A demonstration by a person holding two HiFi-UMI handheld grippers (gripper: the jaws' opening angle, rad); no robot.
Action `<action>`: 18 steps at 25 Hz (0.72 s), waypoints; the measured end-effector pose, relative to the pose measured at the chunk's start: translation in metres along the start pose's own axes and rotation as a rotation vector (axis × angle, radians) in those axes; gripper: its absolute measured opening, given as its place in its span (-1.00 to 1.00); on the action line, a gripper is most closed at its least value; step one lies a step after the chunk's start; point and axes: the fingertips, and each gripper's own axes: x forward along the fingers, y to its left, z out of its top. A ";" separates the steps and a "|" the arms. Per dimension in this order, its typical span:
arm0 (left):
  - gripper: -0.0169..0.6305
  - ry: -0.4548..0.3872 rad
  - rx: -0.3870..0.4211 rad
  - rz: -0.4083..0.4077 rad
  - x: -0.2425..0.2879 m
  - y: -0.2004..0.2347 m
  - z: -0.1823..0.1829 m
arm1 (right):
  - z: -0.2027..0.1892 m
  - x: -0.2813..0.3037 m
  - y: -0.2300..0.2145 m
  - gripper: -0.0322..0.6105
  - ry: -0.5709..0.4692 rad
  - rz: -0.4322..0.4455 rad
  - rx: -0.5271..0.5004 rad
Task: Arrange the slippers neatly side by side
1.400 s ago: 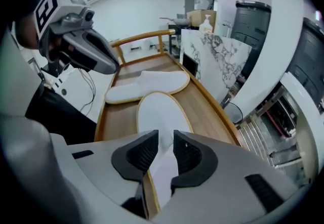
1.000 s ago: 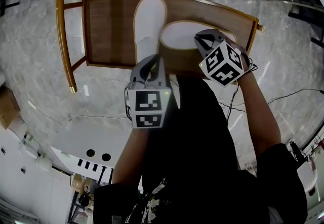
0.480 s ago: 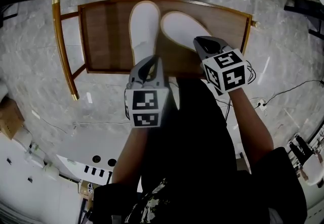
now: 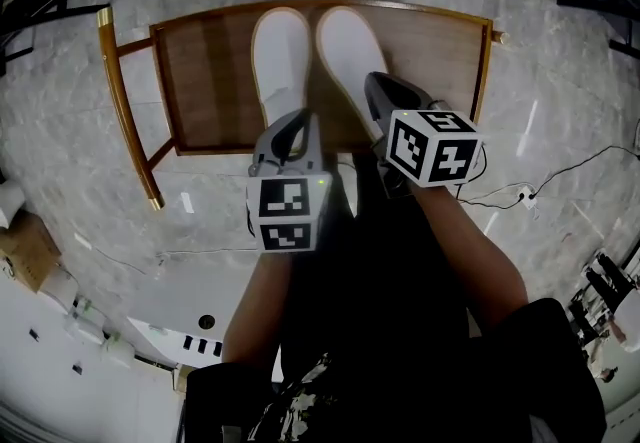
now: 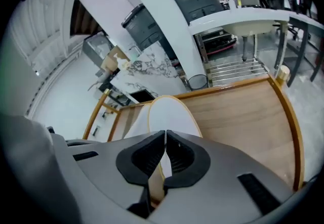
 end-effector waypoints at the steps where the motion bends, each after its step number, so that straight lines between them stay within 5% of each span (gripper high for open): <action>1: -0.92 0.000 0.003 -0.001 0.000 0.001 0.001 | 0.001 0.000 0.000 -0.88 -0.015 -0.009 0.020; 18: -0.92 0.031 0.075 -0.057 -0.004 0.032 0.002 | -0.004 0.004 0.004 -0.88 -0.137 -0.203 0.091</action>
